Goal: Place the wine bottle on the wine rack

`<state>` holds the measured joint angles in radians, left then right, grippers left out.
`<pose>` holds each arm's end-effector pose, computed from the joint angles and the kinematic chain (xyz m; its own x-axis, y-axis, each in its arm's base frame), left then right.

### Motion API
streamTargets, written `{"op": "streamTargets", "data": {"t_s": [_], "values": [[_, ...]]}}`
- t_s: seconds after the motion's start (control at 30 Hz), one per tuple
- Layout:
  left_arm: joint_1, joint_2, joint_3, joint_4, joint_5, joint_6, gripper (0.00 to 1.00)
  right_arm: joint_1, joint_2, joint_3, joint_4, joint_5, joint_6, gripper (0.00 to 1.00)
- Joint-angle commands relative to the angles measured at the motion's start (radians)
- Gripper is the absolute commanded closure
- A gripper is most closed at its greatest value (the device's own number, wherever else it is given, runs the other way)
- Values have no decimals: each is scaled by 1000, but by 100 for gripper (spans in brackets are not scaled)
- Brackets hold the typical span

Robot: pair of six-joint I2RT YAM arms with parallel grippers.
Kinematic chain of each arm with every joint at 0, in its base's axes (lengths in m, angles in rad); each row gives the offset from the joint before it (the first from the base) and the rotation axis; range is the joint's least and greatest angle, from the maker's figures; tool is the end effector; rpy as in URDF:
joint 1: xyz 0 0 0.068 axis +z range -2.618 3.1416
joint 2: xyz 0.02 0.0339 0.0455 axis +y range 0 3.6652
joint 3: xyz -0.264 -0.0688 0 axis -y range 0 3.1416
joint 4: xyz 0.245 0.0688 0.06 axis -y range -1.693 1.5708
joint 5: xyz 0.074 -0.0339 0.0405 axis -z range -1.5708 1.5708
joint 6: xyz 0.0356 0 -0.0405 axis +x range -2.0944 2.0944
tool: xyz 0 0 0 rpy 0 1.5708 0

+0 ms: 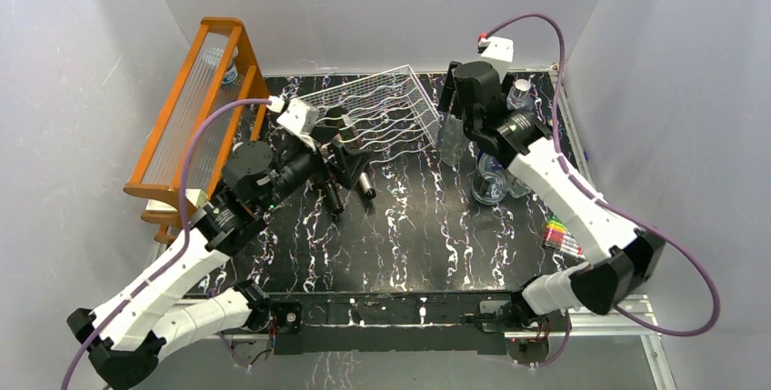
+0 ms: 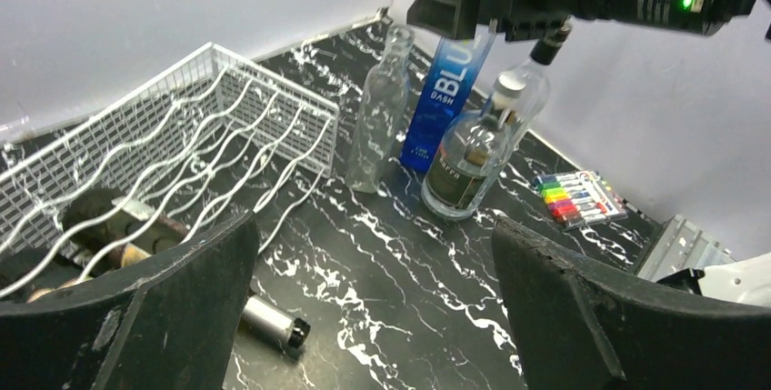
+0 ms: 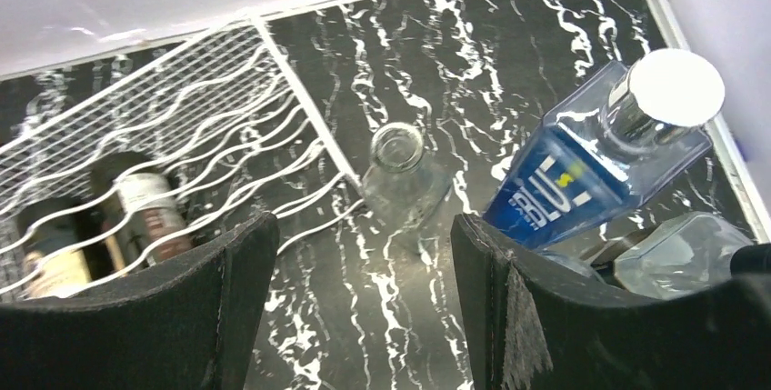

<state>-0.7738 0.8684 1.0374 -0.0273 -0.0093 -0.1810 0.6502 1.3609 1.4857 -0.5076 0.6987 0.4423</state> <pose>0.1357 -0.1321 0.4308 -0.0253 -0.2270 -0.9736 0.6991 0.6921 -0.1795 0.2483 0.1601 0.4239 -0.2638 0.2111 -0.9412 0.1376 0.9740 0.1799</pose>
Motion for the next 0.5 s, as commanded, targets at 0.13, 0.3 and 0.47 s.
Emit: {"op": "streamTargets", "data": {"t_s": [0.13,0.3,0.47], "values": [[0,75,-43,30,-81,-78,2,-107,143,119,-97,-22,3,22],[0,108,-46,28,-62,-98,2,-164,186,86,-39,-114,-39,29],[1,119,-46,24,-52,-96,2,-170,202,61,39,-163,-99,35]]}}
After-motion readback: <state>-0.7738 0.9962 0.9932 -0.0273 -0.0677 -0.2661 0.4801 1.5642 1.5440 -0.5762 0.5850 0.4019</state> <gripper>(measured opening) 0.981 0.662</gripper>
